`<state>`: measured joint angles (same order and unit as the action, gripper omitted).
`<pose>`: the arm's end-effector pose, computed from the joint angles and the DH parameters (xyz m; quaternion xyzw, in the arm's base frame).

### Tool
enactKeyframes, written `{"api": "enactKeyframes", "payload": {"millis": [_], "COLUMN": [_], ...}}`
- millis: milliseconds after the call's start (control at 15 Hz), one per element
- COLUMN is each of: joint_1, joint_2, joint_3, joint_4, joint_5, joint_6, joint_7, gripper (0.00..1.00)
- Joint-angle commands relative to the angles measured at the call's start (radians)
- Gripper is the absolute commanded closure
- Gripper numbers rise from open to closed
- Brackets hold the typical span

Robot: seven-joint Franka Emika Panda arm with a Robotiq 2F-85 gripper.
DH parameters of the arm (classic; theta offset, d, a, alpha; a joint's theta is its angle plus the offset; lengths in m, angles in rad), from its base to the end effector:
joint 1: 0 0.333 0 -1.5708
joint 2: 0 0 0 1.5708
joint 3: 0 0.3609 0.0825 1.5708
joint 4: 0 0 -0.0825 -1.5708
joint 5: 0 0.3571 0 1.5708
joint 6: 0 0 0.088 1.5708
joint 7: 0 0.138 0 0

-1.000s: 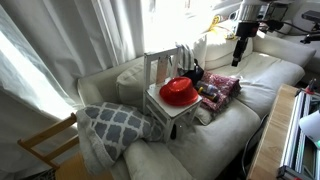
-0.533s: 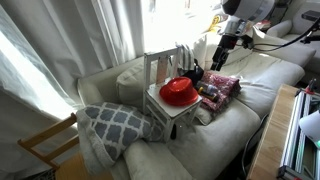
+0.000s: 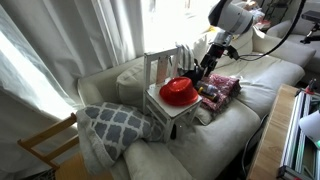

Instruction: Pick up the red hat and turn it upside down on the chair, pick up the striped towel and put it in the red hat

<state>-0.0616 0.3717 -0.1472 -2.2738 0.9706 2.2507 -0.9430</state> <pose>0.4964 -0.0627 0.2138 -0.9473 0.0196 -0.0124 0.3196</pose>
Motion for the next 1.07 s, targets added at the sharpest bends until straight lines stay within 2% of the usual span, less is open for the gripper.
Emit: {"api": "enactKeyframes", "payload": {"millis": [0, 67, 333, 667, 1000], "joint_1": [-0.038, -0.045, -0.123, -0.237, -0.336], "joint_2": [-0.003, 0.043, 0.207, 0.391, 0.559], "joint_3": [0.038, 0.035, 0.037, 0.058, 0.102], "joint_4": [0.000, 0.033, 0.162, 0.326, 0.487], "joint_5": [-0.014, -0.002, 0.001, 0.002, 0.088], "joint_6": [0.008, 0.036, -0.021, -0.152, -0.312], "joint_7": [0.009, 0.024, 0.079, 0.069, 0.073], "gripper": [0.00, 0.00, 0.00, 0.00, 0.00]}}
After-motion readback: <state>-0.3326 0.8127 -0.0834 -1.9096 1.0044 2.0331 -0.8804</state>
